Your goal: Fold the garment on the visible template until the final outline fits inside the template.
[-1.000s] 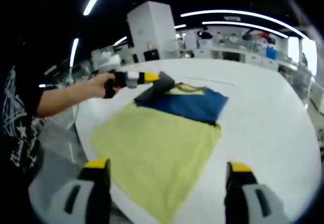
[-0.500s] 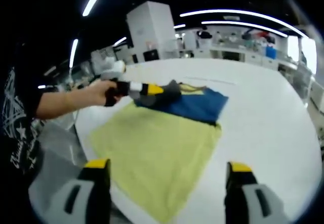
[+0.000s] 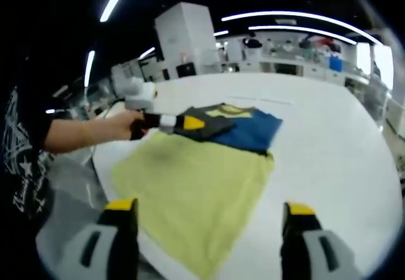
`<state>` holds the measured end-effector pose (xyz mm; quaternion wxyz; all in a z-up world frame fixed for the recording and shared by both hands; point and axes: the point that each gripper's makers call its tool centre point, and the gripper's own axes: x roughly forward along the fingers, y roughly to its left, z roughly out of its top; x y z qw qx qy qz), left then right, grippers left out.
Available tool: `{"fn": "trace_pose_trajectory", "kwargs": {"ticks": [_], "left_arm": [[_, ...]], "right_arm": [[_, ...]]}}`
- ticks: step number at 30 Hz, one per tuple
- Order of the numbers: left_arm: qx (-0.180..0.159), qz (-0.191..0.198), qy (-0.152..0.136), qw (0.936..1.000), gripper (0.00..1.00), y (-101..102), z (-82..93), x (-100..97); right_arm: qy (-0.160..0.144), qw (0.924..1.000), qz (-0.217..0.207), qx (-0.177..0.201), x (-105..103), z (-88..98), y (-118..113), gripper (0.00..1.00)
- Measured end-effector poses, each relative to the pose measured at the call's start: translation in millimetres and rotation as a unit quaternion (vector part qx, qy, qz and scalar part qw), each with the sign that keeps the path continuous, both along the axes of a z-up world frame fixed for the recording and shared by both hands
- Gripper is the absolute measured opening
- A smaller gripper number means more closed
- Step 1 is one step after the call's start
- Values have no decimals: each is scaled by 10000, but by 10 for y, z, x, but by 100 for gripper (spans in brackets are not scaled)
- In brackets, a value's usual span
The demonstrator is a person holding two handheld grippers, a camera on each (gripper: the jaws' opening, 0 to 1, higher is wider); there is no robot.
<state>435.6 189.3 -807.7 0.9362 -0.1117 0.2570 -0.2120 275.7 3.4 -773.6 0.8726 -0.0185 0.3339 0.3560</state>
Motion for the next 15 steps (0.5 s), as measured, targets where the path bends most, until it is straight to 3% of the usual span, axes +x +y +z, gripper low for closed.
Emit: {"fn": "trace_pose_trajectory", "kwargs": {"ticks": [3,5,15], "left_arm": [[211,150,-104,9996,57,101,-16,52],[290,144,-153,9994,59,140,-39,85],[532,6,-290,9982,29,149,-110,204]], "right_arm": [[-25,10000,8,27,1,9,11,95],[-62,10000,18,53,6,22,20,96],[-138,9998,-3,110,35,46,2,97]]}}
